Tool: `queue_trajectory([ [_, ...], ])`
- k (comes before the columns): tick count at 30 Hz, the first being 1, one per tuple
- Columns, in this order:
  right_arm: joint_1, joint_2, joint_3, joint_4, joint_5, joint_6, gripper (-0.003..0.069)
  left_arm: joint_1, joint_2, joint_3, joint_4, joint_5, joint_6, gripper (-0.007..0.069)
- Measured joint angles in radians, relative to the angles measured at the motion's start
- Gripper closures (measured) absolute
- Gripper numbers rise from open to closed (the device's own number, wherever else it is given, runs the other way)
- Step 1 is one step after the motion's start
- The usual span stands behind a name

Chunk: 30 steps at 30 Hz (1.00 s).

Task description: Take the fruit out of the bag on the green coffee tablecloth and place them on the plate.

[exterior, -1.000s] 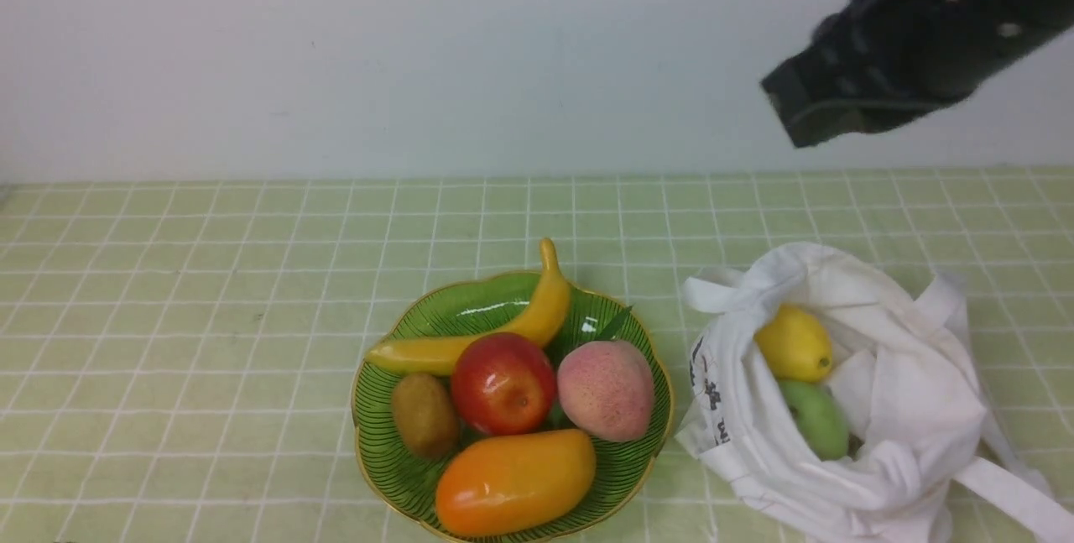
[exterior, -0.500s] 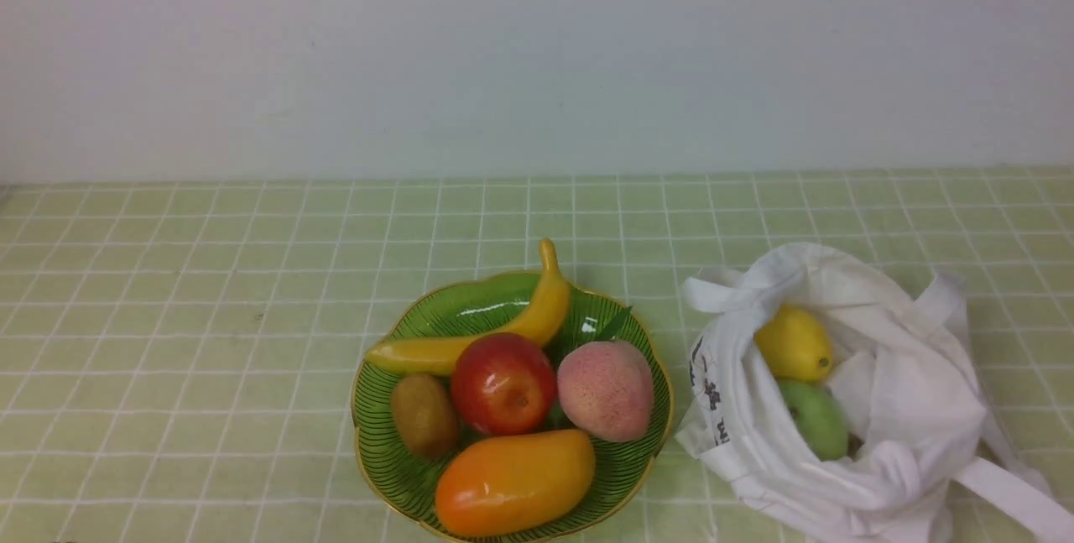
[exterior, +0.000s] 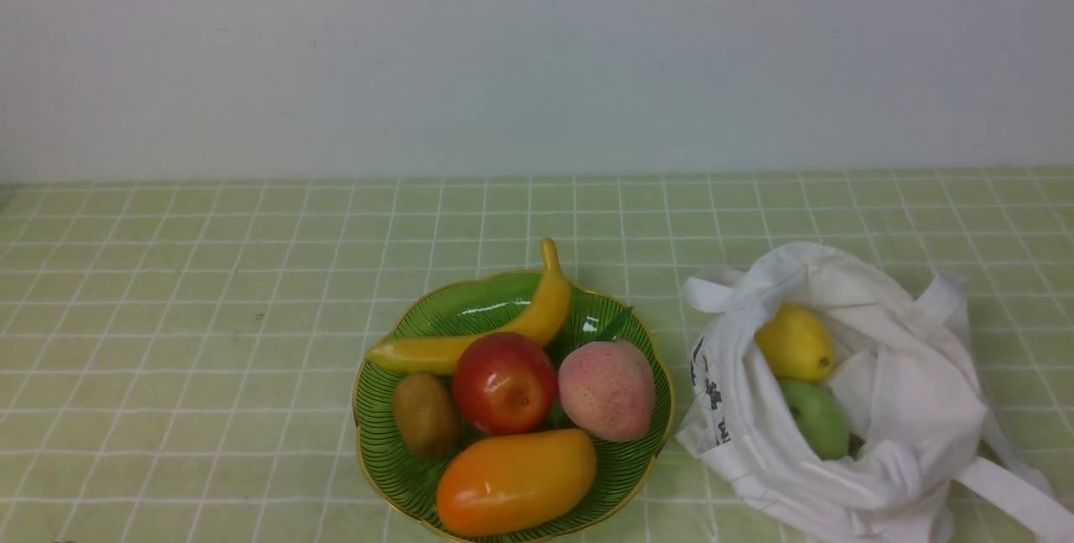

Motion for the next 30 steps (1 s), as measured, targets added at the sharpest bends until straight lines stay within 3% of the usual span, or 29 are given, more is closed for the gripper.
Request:
queue_trajectory([
  [26, 0.000, -0.001, 0.018, -0.006, 0.059, 0.000, 0.0673, 0.000, 0.000, 0.000, 0.000, 0.000, 0.000, 0.0632],
  [30, -0.042, -0.034, 0.087, -0.038, 0.061, -0.007, 0.0673, 0.000, 0.000, 0.000, 0.000, 0.000, 0.000, 0.0632],
])
